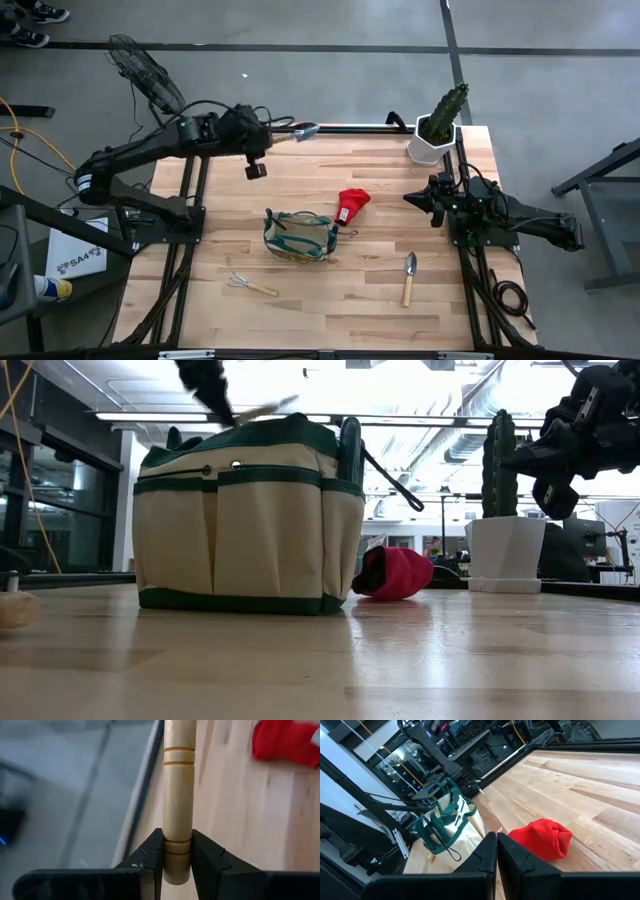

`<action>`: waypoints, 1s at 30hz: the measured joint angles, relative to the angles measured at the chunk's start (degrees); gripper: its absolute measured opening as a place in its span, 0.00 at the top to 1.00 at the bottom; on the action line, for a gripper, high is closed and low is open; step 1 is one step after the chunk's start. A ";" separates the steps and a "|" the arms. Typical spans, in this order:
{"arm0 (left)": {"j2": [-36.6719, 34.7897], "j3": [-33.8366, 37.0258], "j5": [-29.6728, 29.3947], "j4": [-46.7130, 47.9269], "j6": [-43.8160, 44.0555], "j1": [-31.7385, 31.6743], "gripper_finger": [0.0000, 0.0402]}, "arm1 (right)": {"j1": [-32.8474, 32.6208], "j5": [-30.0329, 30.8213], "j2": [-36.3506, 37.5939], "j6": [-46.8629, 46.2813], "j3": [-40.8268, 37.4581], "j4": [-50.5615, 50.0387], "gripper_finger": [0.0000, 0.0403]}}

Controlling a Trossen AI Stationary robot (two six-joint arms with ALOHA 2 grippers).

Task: Pick & Place Garden tools in Gardening bag
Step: Put the left light brown trowel into the gardening bag

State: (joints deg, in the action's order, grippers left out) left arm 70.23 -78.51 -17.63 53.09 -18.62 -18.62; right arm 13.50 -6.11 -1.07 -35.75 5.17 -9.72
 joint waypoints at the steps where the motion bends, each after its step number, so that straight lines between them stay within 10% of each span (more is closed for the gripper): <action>1: 0.00 -0.51 -1.28 -1.32 -1.83 1.70 0.84 | 0.00 0.00 -0.01 0.00 0.00 0.00 0.99; 18: 0.16 -0.78 -25.23 -13.60 -24.55 27.41 0.84 | 0.00 3.67 0.00 6.21 0.00 0.02 0.99; 30: 4.67 -0.78 -32.34 -15.07 -26.26 32.25 0.84 | 0.00 6.88 -0.01 -15.83 0.00 8.76 0.99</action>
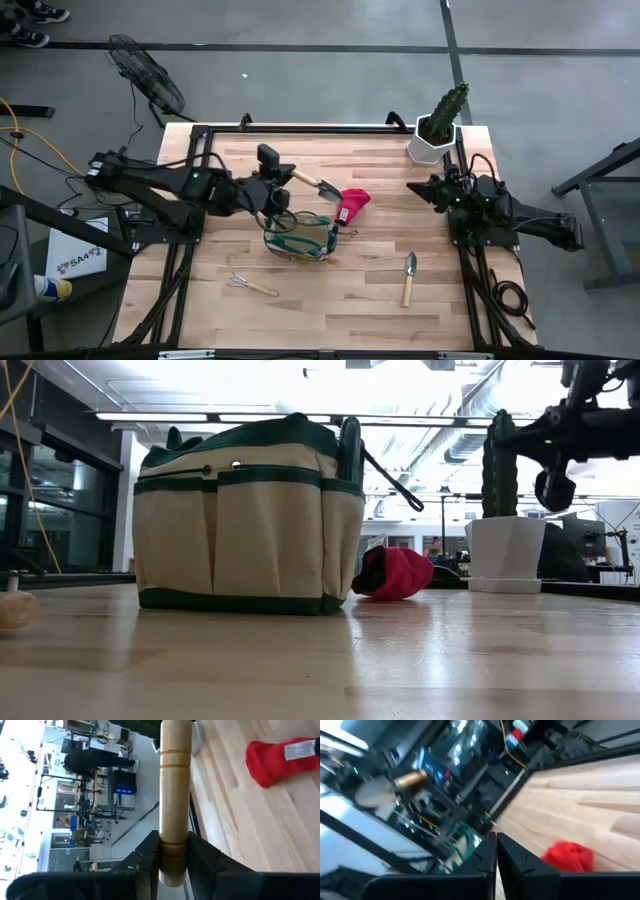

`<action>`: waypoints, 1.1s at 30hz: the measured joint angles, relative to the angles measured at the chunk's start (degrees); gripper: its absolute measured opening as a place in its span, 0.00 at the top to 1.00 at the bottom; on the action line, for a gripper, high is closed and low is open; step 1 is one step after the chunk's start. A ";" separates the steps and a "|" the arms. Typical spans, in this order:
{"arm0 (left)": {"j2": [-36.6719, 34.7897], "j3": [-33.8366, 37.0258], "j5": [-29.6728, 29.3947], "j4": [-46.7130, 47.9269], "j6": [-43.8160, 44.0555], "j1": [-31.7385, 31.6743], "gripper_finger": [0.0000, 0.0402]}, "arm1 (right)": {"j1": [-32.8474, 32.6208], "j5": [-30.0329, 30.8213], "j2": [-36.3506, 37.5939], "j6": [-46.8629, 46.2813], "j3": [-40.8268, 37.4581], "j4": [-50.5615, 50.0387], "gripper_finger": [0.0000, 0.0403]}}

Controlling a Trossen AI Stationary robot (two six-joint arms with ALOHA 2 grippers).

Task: Pick & Place Garden tools in Gardening bag
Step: Put the left light brown trowel into the gardening bag

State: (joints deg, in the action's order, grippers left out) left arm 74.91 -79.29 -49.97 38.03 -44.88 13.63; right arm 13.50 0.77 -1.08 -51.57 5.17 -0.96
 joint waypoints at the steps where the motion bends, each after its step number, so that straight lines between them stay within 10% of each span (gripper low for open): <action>1: 0.19 0.02 0.03 0.13 -0.02 -0.01 0.84 | 0.00 -0.11 -0.16 0.08 0.00 1.72 0.99; 11: 2.23 0.02 -0.01 -3.63 -3.83 -0.11 0.84 | -0.02 -2.39 -9.20 3.44 6.78 13.27 0.99; 33: 2.70 0.00 0.52 -3.61 -21.22 -0.14 0.84 | -8.81 1.66 -63.67 26.35 58.23 -2.89 0.99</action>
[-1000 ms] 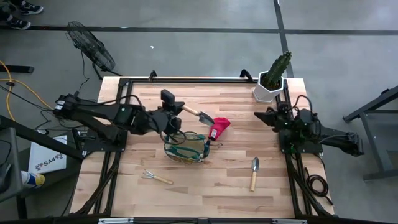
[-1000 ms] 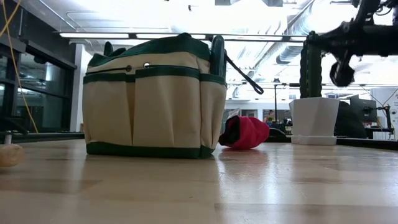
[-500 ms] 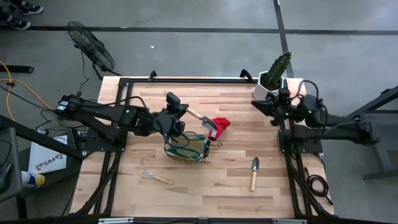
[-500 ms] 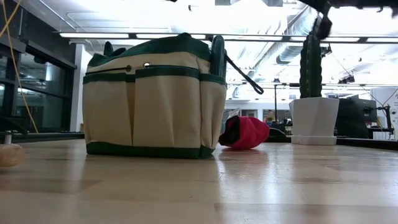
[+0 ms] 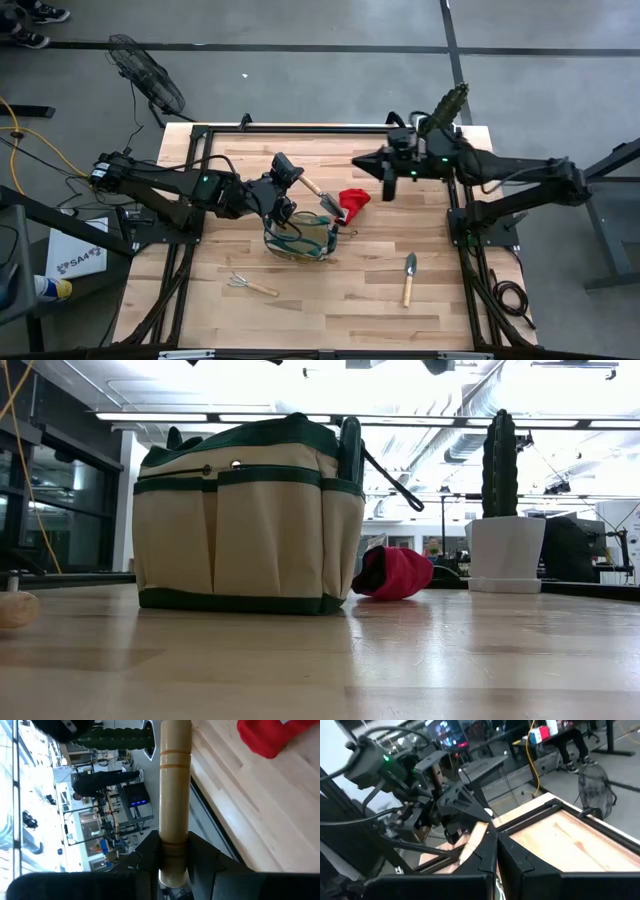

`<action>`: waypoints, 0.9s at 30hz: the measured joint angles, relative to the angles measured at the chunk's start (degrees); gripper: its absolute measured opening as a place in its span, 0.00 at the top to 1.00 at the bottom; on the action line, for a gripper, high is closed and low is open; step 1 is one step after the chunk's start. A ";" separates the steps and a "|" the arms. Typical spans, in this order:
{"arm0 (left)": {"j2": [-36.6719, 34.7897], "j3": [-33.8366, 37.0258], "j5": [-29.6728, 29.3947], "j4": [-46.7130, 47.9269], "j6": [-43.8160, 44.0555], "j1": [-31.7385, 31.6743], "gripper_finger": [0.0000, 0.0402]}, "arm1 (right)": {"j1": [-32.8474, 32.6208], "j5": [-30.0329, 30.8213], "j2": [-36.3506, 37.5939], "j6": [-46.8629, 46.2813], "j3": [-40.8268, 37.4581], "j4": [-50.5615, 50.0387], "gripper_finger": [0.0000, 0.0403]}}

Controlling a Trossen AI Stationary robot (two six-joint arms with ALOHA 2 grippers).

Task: Pick & Place Garden tools in Gardening bag
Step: Put the left light brown trowel into the gardening bag

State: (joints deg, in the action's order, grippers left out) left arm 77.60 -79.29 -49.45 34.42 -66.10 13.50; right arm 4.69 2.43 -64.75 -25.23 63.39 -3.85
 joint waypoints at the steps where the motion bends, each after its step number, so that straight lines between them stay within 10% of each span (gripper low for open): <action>1: 0.00 0.00 -0.40 -0.02 -0.80 0.00 0.84 | 0.01 -0.62 -1.32 0.00 1.15 -0.54 0.99; 18: -0.02 0.00 0.99 -1.56 -22.54 0.00 0.84 | 3.83 -17.88 -16.08 -9.49 6.49 3.22 0.48; 27: -0.02 0.00 1.81 -1.99 -25.18 0.00 0.84 | 4.33 -27.03 -22.55 -9.69 6.51 12.73 0.46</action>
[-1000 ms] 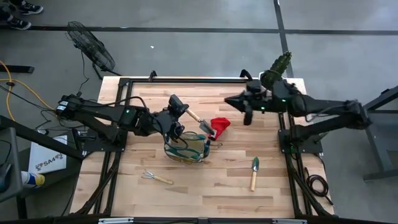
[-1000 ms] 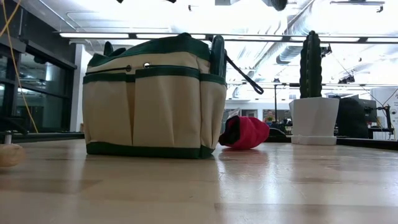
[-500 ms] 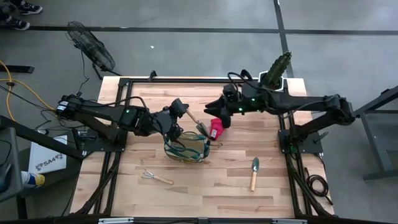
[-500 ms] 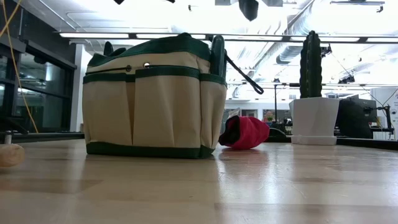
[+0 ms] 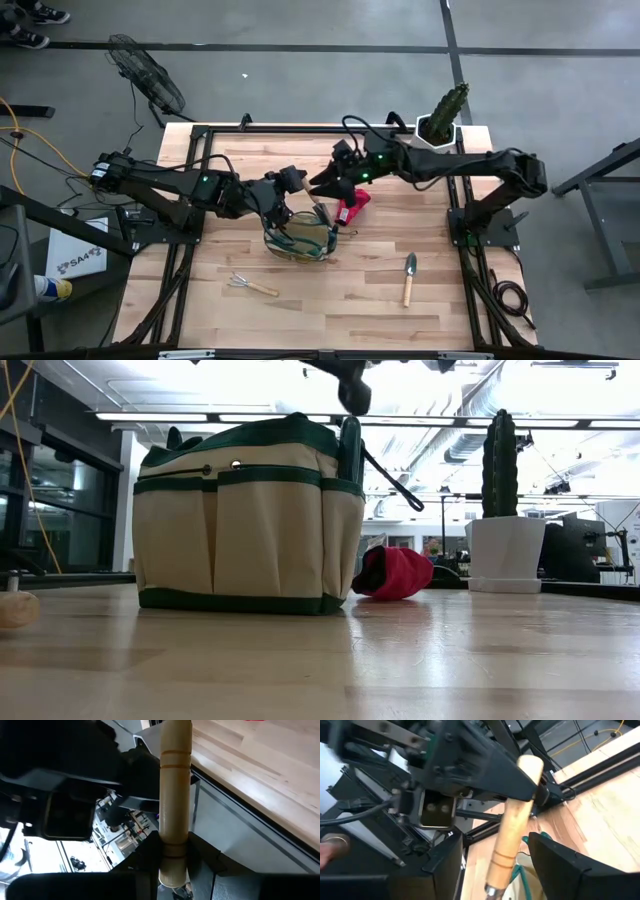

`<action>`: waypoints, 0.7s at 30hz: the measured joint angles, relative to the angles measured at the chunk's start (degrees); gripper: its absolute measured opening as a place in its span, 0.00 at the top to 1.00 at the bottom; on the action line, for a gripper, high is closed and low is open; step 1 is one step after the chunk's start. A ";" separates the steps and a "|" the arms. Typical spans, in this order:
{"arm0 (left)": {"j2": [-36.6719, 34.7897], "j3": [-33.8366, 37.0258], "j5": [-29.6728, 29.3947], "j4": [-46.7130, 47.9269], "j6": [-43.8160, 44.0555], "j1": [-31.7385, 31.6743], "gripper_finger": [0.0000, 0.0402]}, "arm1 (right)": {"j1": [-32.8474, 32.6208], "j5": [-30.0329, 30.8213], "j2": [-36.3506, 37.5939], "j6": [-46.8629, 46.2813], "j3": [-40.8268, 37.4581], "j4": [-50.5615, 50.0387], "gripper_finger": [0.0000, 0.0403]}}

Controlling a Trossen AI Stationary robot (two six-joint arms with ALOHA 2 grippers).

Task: Pick & Place Garden tools in Gardening bag
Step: Put the left light brown trowel into the gardening bag

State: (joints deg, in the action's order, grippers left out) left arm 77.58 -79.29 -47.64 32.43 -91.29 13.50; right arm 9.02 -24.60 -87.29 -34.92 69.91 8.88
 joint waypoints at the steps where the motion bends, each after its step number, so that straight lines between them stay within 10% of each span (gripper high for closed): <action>1: 0.00 0.00 0.04 0.00 -0.27 0.00 0.84 | 0.00 0.00 -0.45 0.00 0.00 0.46 0.46; 21: 1.03 0.13 0.76 -5.45 -2.41 0.02 0.84 | 0.18 -6.27 -2.51 1.34 0.00 3.44 0.76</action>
State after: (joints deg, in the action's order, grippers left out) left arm 78.61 -79.15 -46.87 26.98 -93.70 13.52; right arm 9.20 -30.86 -89.80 -33.58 69.91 12.32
